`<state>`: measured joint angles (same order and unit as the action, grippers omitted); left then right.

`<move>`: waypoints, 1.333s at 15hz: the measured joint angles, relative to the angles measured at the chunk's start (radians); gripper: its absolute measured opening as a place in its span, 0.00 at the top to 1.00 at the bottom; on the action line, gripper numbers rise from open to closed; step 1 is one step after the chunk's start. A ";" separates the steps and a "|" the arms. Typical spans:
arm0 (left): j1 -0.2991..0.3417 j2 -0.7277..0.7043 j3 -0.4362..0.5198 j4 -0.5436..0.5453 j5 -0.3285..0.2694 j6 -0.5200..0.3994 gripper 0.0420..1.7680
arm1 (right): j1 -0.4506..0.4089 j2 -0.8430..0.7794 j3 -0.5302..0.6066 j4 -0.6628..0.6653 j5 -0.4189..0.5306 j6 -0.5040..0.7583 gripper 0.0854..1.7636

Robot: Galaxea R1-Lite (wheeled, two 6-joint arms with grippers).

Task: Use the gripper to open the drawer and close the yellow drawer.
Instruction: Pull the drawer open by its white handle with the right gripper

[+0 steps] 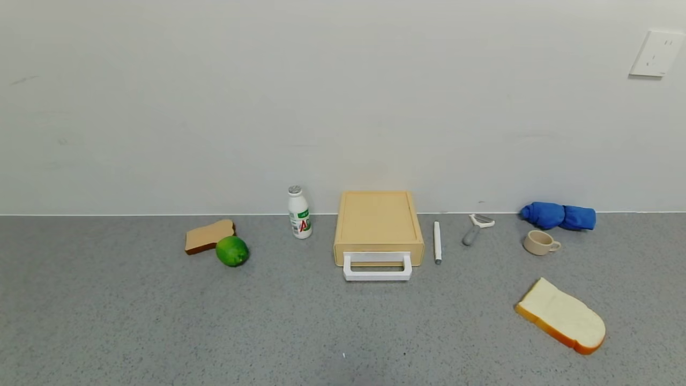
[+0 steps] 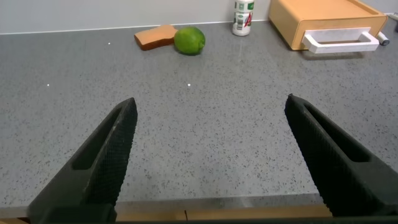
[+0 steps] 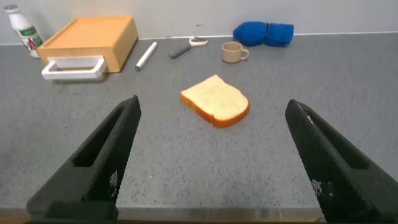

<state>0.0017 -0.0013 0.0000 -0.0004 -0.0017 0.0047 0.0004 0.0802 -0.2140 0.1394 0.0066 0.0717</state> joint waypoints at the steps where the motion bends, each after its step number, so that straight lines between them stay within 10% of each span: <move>1: 0.000 0.000 0.000 0.000 0.000 0.000 0.03 | 0.001 0.047 -0.050 0.007 0.000 0.002 0.03; 11: 0.000 0.000 0.000 0.000 0.000 0.000 0.03 | 0.010 0.739 -0.633 0.044 0.023 0.004 0.03; 20: 0.000 0.000 0.000 0.000 0.000 0.000 0.03 | 0.149 1.194 -0.924 0.111 0.075 0.009 0.03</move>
<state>0.0013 -0.0013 0.0000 -0.0004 -0.0017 0.0047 0.1496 1.2747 -1.1385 0.2500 0.0817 0.0806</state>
